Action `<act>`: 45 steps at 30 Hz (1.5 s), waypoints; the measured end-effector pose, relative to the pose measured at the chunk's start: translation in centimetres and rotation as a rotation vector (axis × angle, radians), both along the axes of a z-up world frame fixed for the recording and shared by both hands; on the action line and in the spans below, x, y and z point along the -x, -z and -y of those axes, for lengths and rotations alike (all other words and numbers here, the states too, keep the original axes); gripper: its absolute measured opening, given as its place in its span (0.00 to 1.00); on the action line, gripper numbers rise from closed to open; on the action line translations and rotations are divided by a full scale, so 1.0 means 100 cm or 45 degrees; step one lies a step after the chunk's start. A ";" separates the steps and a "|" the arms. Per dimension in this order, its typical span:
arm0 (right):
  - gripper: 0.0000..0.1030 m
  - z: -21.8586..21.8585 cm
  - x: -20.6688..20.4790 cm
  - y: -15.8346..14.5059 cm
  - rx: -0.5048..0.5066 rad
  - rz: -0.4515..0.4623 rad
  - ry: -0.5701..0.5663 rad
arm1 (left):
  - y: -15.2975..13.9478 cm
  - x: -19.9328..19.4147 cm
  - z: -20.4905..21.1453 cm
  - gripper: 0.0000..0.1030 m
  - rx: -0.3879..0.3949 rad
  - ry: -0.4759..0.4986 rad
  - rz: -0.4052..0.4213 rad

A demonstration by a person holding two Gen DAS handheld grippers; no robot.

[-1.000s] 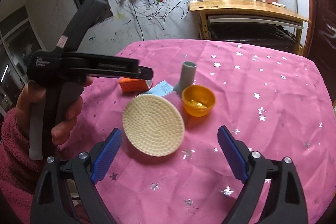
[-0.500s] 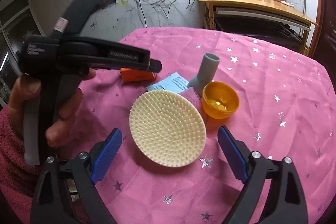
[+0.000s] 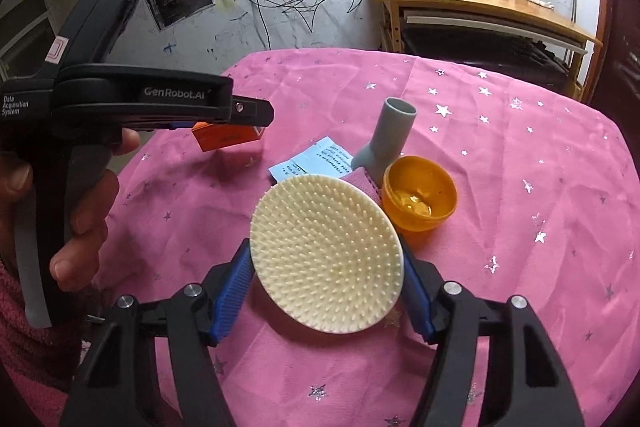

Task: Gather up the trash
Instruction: 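Grasp the orange box with the left tool while the right tool grasps the beige brush, then carry the box and brush over the yellow bin and open both tools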

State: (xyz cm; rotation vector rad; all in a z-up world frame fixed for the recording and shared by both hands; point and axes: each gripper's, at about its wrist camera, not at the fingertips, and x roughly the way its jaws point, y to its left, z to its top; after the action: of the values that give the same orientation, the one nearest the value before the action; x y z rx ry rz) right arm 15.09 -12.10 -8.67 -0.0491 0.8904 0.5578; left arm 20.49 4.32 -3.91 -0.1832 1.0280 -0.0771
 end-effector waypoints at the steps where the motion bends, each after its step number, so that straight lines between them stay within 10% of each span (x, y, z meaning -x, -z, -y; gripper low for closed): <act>1: 0.60 0.002 0.000 -0.001 -0.007 0.002 0.002 | -0.001 0.000 0.000 0.55 -0.001 -0.002 0.003; 27: 0.60 0.148 0.030 -0.051 -0.254 0.188 0.249 | -0.053 0.026 0.095 0.55 -0.099 0.150 0.147; 45: 0.60 0.341 0.036 -0.026 -0.311 0.255 0.766 | -0.056 0.013 0.253 0.55 -0.145 0.473 0.154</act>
State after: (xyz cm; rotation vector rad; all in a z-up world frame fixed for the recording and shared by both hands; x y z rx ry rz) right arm 11.49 -46.22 -6.02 0.3696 0.5939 0.0907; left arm 19.20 -20.95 1.73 0.1169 0.9329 -0.3623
